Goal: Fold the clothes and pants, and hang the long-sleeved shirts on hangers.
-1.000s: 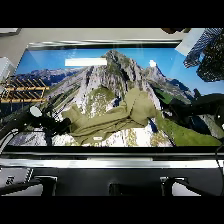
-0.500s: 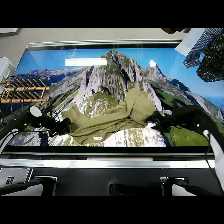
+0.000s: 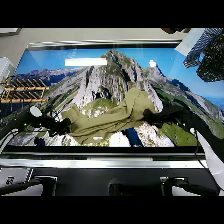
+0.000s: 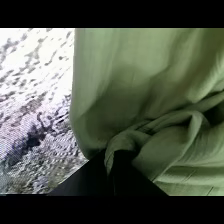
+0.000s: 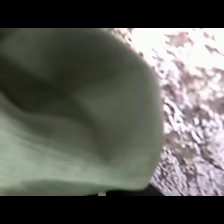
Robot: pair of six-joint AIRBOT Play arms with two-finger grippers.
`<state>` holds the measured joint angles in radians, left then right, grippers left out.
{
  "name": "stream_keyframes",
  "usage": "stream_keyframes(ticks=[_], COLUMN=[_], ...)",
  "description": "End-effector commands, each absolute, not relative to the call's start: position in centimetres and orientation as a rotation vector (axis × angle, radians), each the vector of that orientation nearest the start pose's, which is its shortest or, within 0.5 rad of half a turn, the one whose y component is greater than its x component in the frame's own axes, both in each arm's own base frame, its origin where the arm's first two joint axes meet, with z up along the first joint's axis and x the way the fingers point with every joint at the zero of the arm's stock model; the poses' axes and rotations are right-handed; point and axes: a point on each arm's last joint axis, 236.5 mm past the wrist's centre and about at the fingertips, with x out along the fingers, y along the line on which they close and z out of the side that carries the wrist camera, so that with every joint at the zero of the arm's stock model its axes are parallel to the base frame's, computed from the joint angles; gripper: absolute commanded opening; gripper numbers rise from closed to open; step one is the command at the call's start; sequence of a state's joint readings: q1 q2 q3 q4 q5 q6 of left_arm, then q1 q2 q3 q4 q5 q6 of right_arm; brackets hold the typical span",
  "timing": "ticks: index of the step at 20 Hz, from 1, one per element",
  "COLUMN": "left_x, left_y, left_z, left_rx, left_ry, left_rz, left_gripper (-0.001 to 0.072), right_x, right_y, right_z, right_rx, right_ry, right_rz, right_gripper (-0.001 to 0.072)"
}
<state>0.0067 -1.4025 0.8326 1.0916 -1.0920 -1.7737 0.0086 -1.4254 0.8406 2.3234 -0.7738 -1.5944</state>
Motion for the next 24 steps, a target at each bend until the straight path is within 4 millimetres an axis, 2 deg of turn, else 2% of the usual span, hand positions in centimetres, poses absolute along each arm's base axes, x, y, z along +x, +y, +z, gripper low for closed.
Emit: stream_keyframes(ticks=[1, 3, 5, 6, 7, 9, 11, 12, 14, 16, 17, 19, 20, 22, 24], left_x=[29.8, 31.1, 33.8, 35.5, 37.2, 39.9, 40.7, 40.3, 38.0, 34.3, 32.3, 28.7, 27.2, 25.9, 26.5], left_y=[-9.5, -9.6, -9.3, -8.9, -8.4, -7.4, -6.4, -5.9, -4.8, -3.5, -3.1, -2.4, -2.4, -2.4, -2.5], left_z=[-10.5, -9.0, -5.8, -3.3, -0.5, 7.0, 15.6, 20.3, 28.8, 35.8, 38.2, 41.3, 42.2, 43.0, 42.1], left_rx=[-0.646, -0.601, -0.547, -0.511, -0.476, -0.401, -0.327, -0.295, -0.259, -0.279, -0.287, -0.301, -0.3, -0.301, -0.302], left_ry=[1.639, 1.602, 1.503, 1.426, 1.343, 1.151, 0.95, 0.844, 0.641, 0.459, 0.388, 0.288, 0.254, 0.225, 0.261], left_rz=[-0.01, -0.07, -0.119, -0.13, -0.139, -0.157, -0.164, -0.16, -0.141, -0.095, -0.081, -0.062, -0.067, -0.071, -0.069], left_gripper=[0.0017, 0.0016, 0.0016, 0.0016, 0.0016, 0.0016, 0.0016, 0.0016, 0.0016, 0.0016, 0.0016, 0.0016, 0.0016, 0.0016, 0.0016], right_x=[40.2, 41.3, 42.0, 42.2, 42.2, 41.2, 38.8, 37.2, 32.8, 28.4, 26.1, 22.6, 21.5, 20.9, 22.1], right_y=[11.5, 11.5, 11.6, 11.6, 11.6, 11.7, 11.7, 11.6, 11.3, 10.8, 10.3, 9.4, 9.3, 9.4, 9.8], right_z=[-5.4, -1.4, 3.4, 6.3, 9.1, 15.3, 21.6, 24.6, 30.9, 36.6, 39.1, 42.7, 43.6, 43.6, 42.0], right_rx=[0.721, 0.668, 0.608, 0.573, 0.541, 0.478, 0.413, 0.386, 0.321, 0.301, 0.309, 0.369, 0.404, 0.475, 0.51], right_ry=[1.19, 1.126, 1.052, 1.006, 0.961, 0.863, 0.763, 0.711, 0.57, 0.407, 0.324, 0.192, 0.16, 0.175, 0.256], right_rz=[0.147, 0.196, 0.251, 0.277, 0.3, 0.35, 0.392, 0.404, 0.424, 0.421, 0.408, 0.384, 0.382, 0.384, 0.38], right_gripper=[0.0029, 0.0029, 0.0029, 0.0029, 0.0029, 0.0028, 0.0029, 0.0029, 0.0028, 0.0028, 0.0028, 0.0029, 0.0029, 0.0029, 0.0029])
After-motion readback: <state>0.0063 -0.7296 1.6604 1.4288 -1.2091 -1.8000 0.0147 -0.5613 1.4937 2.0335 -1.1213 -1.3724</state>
